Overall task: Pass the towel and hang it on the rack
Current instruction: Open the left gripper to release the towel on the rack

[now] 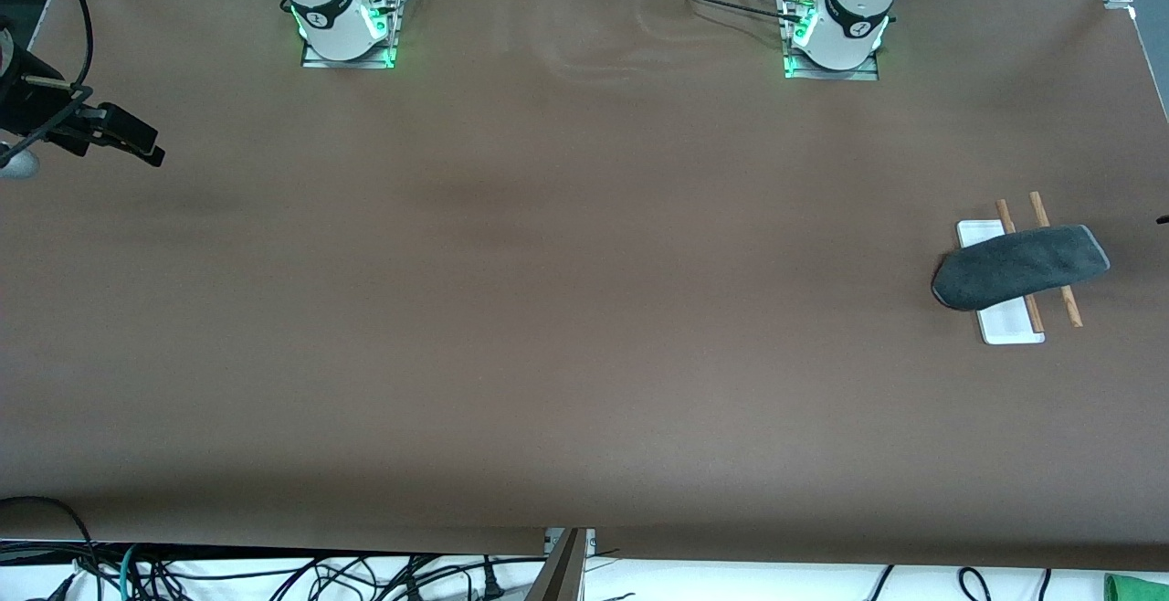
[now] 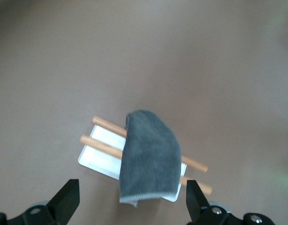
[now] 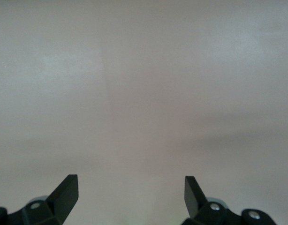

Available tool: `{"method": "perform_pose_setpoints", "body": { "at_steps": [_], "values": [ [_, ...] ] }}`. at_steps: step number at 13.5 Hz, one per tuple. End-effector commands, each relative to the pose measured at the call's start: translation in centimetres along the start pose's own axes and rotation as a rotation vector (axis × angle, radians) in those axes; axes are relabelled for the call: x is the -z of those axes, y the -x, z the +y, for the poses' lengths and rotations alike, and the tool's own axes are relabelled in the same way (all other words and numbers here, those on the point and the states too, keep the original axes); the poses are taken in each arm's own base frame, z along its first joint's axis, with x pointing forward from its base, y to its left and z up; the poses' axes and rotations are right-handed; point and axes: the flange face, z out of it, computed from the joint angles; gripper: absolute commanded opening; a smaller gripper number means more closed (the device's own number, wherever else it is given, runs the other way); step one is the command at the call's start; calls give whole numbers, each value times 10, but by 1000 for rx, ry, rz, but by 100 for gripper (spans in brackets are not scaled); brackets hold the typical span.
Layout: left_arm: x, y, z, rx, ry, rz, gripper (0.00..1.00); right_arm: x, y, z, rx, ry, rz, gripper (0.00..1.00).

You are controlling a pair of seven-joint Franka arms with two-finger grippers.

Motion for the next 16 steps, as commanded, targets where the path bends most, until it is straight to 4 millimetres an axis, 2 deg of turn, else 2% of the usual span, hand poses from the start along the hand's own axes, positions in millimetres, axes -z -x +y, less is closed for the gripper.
{"method": "perform_pose_setpoints", "body": {
  "at_steps": [1, 4, 6, 8, 13, 14, 16],
  "values": [
    [7, -80, 22, 84, -13, -122, 100, 1, -2, -4, 7, -4, 39, 100],
    [-18, -161, 32, 169, -9, -164, 100, -1, -8, -5, 4, -23, 39, 100],
    [-26, -211, 49, 240, -32, -206, 100, -2, -9, -5, 2, -24, 35, 100],
    [-33, -251, 66, 270, -47, -224, 100, -3, -10, -5, 2, -25, 34, 100],
    [-46, -316, 106, 417, -110, -312, 100, -4, -11, -4, 1, -25, 35, 100],
    [-49, -333, 126, 426, -126, -320, 100, -4, -11, -4, 2, -25, 35, 100],
    [-46, -354, 157, 519, -181, -333, 100, -3, -10, -4, 2, -25, 35, 100]
  ]
}}
